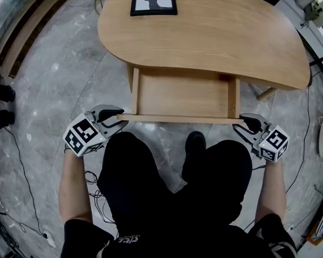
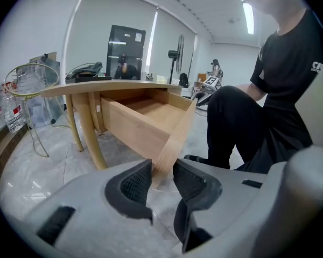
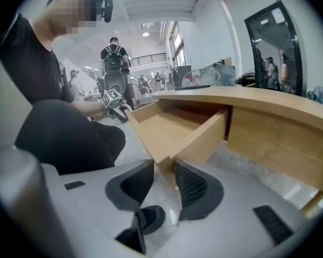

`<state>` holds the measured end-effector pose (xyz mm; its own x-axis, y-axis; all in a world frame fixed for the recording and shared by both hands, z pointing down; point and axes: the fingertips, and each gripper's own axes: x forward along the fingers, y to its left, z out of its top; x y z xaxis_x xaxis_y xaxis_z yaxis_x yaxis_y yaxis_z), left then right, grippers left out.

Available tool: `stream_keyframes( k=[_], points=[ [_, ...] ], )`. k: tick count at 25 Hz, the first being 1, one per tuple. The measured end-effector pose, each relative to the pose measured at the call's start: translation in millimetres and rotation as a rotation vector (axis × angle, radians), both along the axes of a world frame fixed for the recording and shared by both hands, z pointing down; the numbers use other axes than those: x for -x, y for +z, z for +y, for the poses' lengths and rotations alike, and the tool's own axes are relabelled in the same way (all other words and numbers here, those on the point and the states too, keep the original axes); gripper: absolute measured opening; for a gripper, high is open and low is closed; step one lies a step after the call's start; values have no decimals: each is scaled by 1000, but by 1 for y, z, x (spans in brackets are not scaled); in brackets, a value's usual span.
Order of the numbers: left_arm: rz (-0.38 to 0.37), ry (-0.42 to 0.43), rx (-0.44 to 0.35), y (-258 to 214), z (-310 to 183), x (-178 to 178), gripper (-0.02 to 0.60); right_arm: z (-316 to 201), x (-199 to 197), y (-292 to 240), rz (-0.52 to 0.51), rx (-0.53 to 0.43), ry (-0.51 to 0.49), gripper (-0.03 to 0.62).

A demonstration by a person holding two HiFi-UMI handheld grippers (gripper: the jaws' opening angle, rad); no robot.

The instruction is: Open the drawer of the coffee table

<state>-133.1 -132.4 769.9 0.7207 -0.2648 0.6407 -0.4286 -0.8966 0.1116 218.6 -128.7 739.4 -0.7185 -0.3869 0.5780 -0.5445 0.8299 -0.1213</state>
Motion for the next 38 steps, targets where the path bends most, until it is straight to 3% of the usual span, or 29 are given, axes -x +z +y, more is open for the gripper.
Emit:
stream_keyframes(
  k=[8,13,18,21,27,30,34,38],
  points=[
    [-62,48,4,2,6,3,130,12,1,5,94,30,-35,130],
    [-73,47,-55,-6,7,-2,169,12,-3,0,196,49,-96,162],
    [-75,163,-71,-31,15,-14,225,7,-1,-32,235,38,-151,184],
    [-106,219,-72,-42,20,-21,225,-2,28,-61,223,7,-196,184],
    [-295,325,-156,-38,12,-39,225,12,114,-58,308,-53,-488,207],
    [-295,349,-138,-35,15,-46,225,17,132,-50,287,-15,-538,206],
    [-267,345,-119,-31,20,-48,181,21,135,-38,284,64,-580,198],
    [-237,343,-107,-33,23,-48,98,28,144,-26,324,122,-654,193]
  ],
)
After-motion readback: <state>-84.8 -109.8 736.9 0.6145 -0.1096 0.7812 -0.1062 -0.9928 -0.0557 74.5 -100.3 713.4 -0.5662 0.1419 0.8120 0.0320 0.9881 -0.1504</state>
